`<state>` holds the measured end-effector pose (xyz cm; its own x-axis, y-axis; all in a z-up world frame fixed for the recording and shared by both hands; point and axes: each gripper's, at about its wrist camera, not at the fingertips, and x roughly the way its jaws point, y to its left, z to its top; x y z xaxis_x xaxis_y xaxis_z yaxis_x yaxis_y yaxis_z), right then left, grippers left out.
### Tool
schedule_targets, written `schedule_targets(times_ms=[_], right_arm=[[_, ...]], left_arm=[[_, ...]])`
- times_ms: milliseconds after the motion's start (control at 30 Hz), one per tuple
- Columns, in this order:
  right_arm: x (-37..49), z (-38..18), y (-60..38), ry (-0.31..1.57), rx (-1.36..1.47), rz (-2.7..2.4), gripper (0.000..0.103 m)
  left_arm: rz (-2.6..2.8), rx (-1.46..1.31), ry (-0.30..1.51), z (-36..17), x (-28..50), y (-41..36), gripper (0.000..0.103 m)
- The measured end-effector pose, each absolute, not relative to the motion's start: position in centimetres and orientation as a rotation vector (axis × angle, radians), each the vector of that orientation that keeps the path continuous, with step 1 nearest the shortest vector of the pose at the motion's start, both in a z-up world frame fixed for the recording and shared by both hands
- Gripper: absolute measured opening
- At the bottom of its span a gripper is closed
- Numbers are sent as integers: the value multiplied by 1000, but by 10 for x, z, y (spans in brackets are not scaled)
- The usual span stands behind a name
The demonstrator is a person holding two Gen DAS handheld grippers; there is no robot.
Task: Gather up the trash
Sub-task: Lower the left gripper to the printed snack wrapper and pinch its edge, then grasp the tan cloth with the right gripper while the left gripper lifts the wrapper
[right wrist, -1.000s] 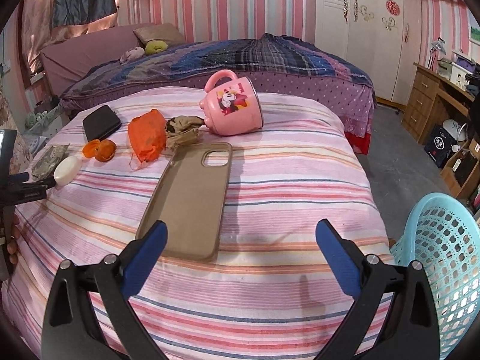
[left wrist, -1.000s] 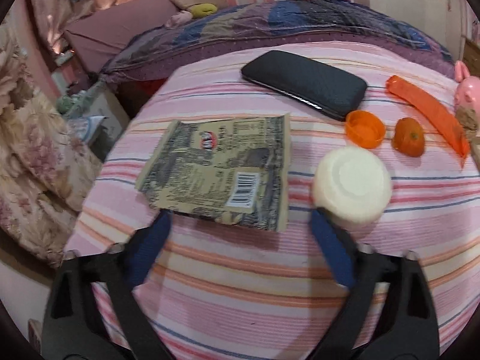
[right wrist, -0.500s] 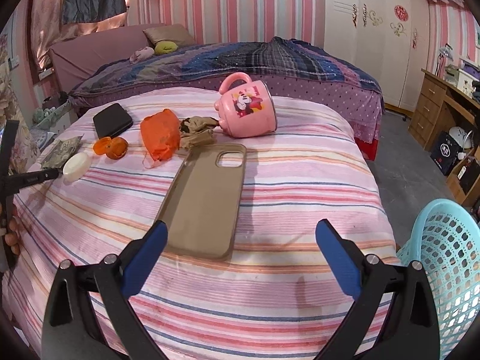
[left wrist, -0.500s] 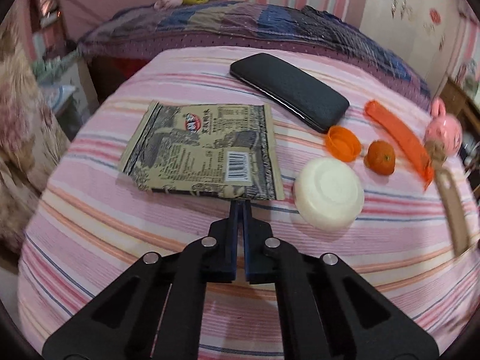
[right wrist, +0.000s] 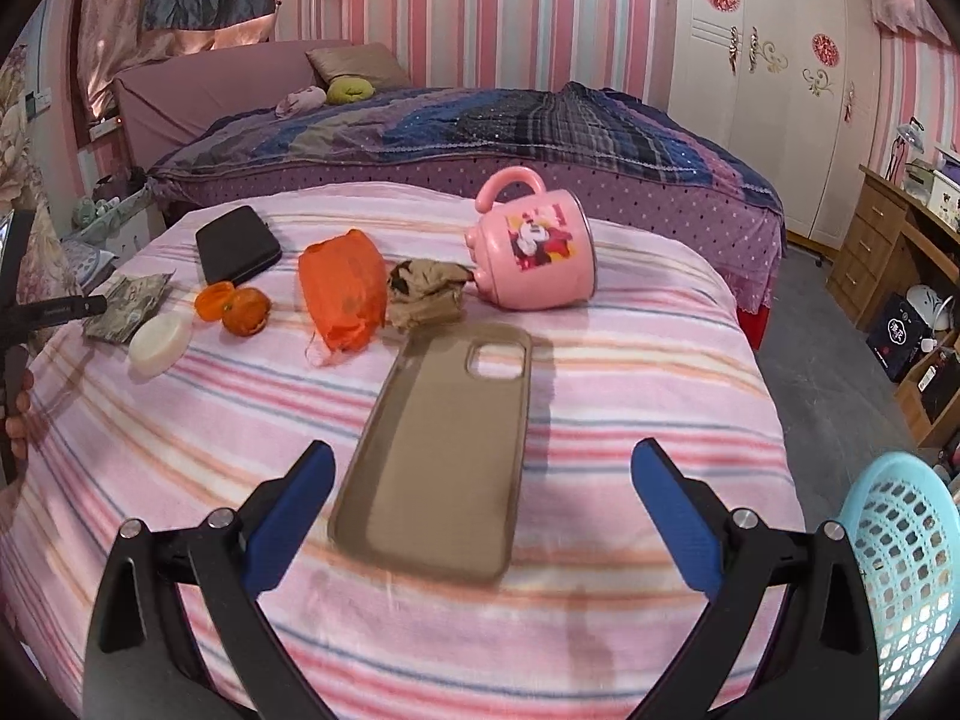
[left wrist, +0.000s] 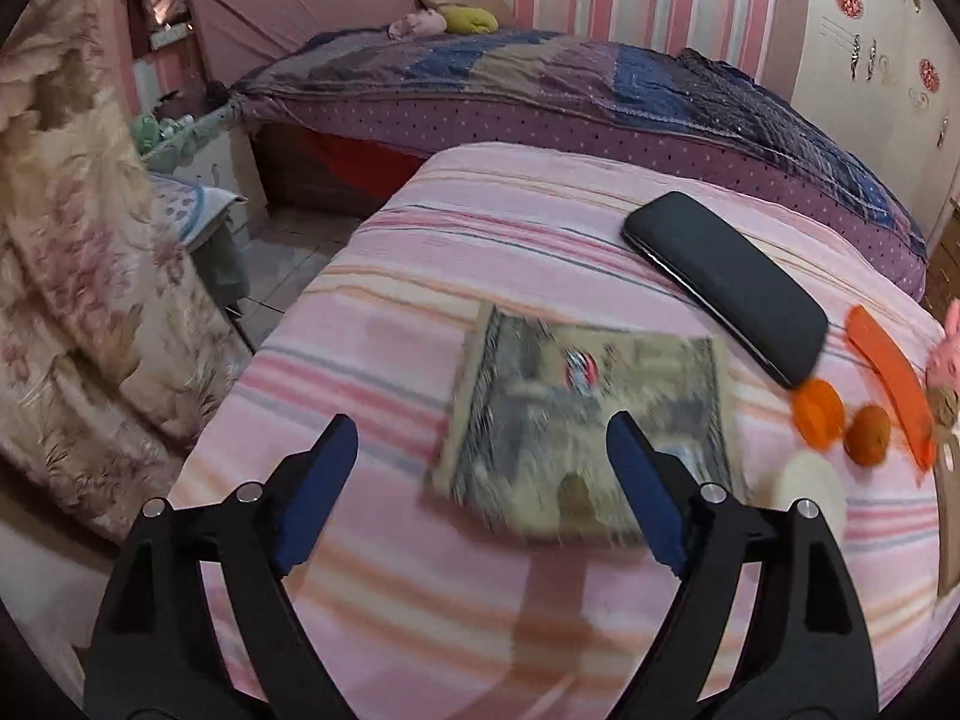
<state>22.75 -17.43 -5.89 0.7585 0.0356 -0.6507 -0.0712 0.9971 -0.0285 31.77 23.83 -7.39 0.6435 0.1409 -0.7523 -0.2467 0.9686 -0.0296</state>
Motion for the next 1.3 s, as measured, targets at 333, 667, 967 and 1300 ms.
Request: schedule_targets(times_ms=[333,667,967,1300], right_arm=[[260,-60,-161,699,-81,49,97],[319,-58,-131,712,-172,78,80],[343,-74,-131,795,-113,136,41],[288,-56,-148,713,-107,169,40]], left_arm=[[134,-54,892,-89,339,223,51],[111,-61,880,-83,320,223,2],[130,-90,857,-71,289,228,1],[171,-85,758,-23,239,202,0]])
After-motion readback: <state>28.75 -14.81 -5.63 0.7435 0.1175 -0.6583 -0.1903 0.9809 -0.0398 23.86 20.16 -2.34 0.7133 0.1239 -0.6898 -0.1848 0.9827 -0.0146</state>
